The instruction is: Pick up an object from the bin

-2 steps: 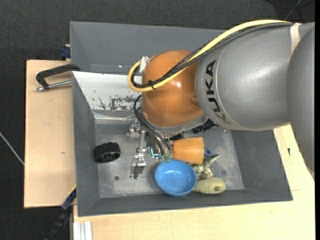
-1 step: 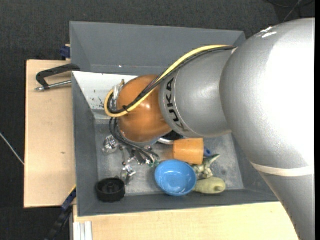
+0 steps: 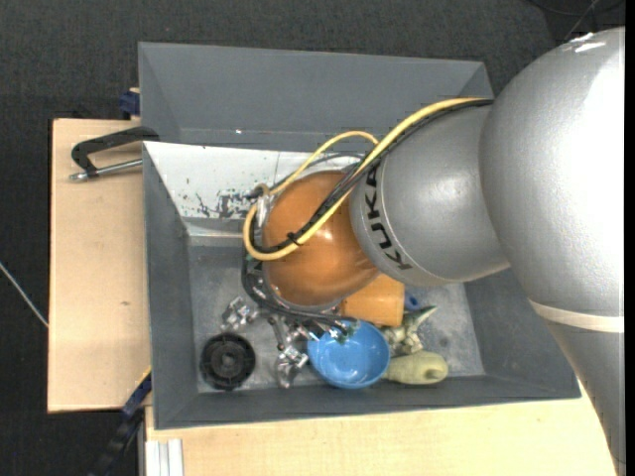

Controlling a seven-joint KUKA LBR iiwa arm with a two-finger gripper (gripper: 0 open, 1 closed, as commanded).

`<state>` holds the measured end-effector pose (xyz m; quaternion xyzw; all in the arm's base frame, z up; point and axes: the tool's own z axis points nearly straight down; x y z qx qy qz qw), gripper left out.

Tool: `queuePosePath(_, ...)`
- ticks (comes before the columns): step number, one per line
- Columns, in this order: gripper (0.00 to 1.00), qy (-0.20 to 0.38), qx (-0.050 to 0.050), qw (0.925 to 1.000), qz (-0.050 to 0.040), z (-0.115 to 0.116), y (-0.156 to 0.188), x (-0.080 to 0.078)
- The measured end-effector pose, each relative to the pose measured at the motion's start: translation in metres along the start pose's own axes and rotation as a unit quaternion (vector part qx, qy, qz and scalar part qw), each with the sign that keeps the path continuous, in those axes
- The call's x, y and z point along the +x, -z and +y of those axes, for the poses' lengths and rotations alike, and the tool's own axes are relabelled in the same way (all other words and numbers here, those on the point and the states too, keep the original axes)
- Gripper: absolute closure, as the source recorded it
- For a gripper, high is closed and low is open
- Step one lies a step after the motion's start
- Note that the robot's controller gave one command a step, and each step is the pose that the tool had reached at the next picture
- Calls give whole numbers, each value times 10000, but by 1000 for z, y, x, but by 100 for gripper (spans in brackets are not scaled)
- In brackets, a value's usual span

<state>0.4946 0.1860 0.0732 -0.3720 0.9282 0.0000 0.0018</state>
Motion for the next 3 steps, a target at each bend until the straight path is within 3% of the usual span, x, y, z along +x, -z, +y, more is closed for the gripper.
queuePosePath(1, 0, 768, 15, 9970, -17, 31, 0, -35)
queuePosePath(2, 100, 762, 8, 9971, -32, 31, 0, -36)
queuePosePath(3, 100, 1662, 31, 9861, -51, -14, 186, -12)
